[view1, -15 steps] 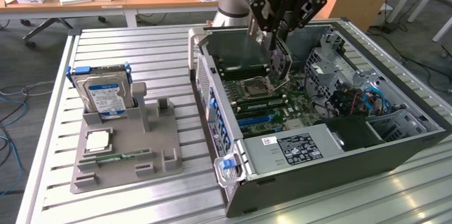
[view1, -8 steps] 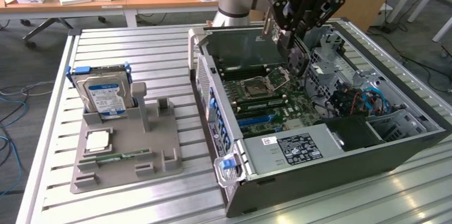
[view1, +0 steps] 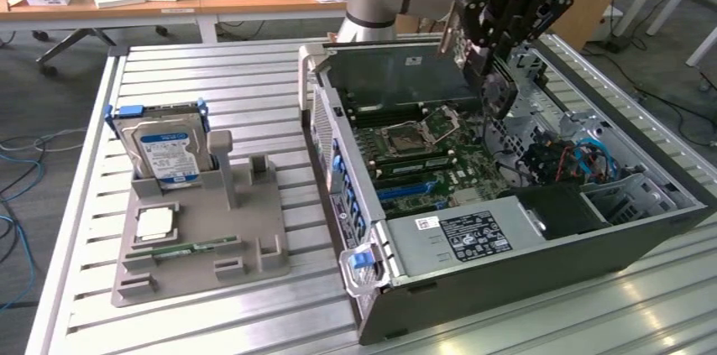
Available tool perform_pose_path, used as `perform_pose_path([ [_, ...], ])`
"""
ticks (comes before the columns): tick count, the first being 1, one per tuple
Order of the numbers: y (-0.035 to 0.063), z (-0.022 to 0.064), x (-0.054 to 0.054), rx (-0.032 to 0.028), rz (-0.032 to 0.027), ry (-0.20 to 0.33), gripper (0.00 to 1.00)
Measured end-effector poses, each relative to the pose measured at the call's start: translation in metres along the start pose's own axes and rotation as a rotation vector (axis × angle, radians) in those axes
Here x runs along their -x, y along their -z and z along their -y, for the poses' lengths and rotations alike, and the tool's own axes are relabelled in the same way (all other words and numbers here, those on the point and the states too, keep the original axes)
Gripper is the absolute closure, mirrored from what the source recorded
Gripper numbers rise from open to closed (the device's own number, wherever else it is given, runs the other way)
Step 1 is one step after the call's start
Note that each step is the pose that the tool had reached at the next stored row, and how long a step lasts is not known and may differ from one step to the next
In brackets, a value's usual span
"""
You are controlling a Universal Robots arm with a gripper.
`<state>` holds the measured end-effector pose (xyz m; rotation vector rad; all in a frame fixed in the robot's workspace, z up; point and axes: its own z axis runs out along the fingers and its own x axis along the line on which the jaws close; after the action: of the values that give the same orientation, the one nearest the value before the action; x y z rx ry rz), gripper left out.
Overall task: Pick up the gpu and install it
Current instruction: 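Pick up the gpu and move the gpu toward the slot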
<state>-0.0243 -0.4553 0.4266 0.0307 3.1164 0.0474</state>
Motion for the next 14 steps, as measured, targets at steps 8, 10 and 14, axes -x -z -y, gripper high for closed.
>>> perform_pose_path([
  [8, -0.0006, -0.0004, 0.018, -0.0001, 0.0, 0.0, 0.74],
  [10, -0.0006, -0.0004, 0.018, -0.0001, 0.0, 0.0, 0.74],
  [14, -0.0007, -0.0005, 0.024, -0.0001, 0.0001, 0.0, 0.74],
])
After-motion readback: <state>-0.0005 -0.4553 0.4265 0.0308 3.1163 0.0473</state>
